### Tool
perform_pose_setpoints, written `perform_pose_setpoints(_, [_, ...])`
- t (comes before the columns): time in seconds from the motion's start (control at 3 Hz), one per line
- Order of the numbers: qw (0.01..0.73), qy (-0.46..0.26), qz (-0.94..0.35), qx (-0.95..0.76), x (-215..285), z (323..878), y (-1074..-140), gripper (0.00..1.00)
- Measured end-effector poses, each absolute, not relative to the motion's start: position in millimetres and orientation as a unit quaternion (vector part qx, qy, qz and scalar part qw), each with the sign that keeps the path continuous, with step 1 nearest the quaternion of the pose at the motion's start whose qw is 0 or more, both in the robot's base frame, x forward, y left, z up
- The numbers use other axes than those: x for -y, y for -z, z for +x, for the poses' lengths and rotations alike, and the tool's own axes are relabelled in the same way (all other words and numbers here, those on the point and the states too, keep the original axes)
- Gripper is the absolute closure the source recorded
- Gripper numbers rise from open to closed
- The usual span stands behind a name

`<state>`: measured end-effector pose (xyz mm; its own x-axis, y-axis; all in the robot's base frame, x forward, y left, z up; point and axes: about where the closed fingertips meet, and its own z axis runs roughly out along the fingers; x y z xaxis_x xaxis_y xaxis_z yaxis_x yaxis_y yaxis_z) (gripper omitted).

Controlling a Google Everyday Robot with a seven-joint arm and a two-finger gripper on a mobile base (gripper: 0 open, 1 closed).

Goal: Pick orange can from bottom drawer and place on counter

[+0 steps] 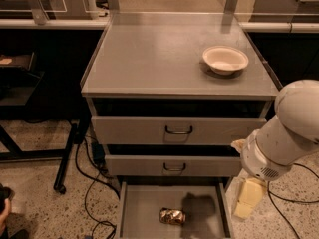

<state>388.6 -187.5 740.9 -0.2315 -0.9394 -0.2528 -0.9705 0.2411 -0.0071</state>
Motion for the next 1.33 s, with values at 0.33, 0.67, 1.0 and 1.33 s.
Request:
perform_pose_setpoints(0.33, [0.099,-0.111,-0.62,-0.771,167.4,388.8,-687.2,0.0])
perform_pose_setpoints(0.67, [0.094,-0.132,-0.618,-0.769,159.5,397.9,-636.2,0.0])
perform_pose_setpoints(1.0, [0.095,-0.139,-0.618,-0.768,157.8,397.6,-626.4,0.0])
perform_pose_setpoints(1.33, [0.102,-0.141,-0.624,-0.762,156.6,391.0,-624.0,0.0])
